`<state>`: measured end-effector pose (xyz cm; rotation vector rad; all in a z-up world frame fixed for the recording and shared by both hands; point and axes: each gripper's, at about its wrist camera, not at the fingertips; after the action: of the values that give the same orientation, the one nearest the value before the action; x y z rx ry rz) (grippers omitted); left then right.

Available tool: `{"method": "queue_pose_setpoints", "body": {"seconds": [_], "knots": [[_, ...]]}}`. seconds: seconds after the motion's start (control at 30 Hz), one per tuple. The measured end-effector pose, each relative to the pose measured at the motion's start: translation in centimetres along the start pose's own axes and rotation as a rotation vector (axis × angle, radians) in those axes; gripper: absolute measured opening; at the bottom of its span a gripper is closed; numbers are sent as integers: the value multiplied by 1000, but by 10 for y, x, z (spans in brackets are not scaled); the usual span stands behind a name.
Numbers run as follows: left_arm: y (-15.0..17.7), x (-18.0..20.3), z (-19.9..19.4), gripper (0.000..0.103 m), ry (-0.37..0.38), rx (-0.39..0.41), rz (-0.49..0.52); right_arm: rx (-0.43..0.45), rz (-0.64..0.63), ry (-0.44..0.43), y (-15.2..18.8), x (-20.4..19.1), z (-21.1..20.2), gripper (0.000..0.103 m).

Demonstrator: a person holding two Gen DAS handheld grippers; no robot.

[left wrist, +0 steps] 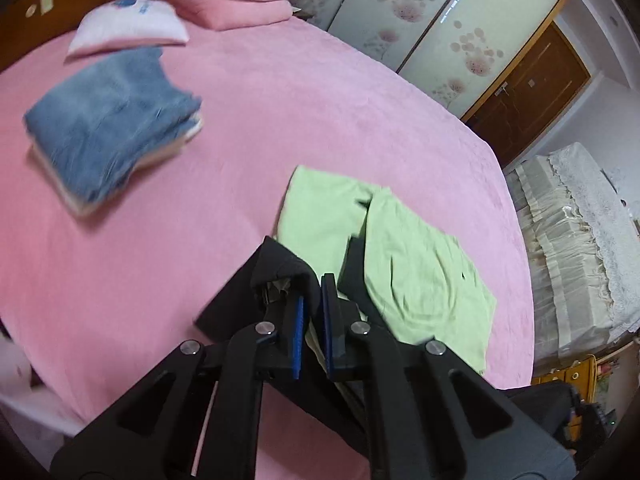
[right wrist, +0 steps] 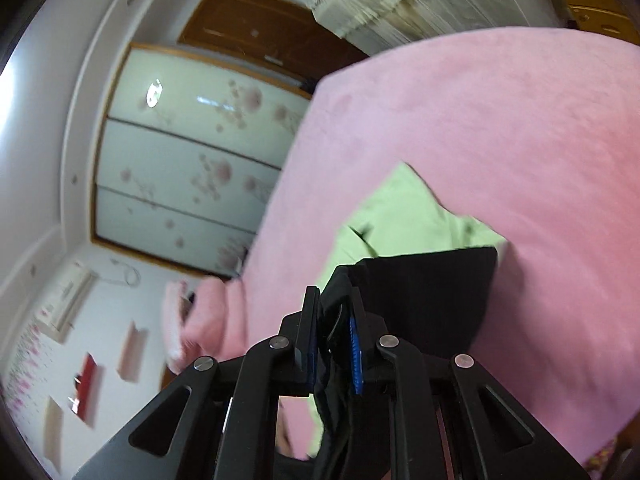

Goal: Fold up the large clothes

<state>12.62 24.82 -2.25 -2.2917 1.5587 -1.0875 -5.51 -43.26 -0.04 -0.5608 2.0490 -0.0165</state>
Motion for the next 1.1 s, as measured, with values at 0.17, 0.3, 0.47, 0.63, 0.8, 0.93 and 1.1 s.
{"method": "queue_pose_setpoints", "body": {"seconds": [0.17,0.3,0.47,0.63,0.8,0.93,1.1], "knots": [[-66,14,19,5,51,20,-5,47,-11,25,-40,-44,32,12],[-119,30,46,5,50,53,27,75,0,31,-68,-62,66,12],[-167,54,98,3,30,60,51,94,29,60,-98,-65,107,13],[-193,74,161,3,-43,39,97,72,-22,112,-134,-81,182,13],[-207,79,219,3,-77,14,91,0,-51,188,-170,-76,256,13],[-221,79,264,3,-127,-28,87,-106,-71,253,-200,-75,322,13],[-234,90,301,4,-256,-30,202,-125,-227,377,-225,-88,379,25]]}}
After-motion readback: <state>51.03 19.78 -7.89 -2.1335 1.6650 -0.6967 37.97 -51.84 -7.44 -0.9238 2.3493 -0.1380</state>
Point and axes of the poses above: each gripper's, at about its wrist camera, not at the fingertips, and z roughly the way its jaws point, x to its right, y to its underside, and after that the axes turned 5 degrees about y, right-handed
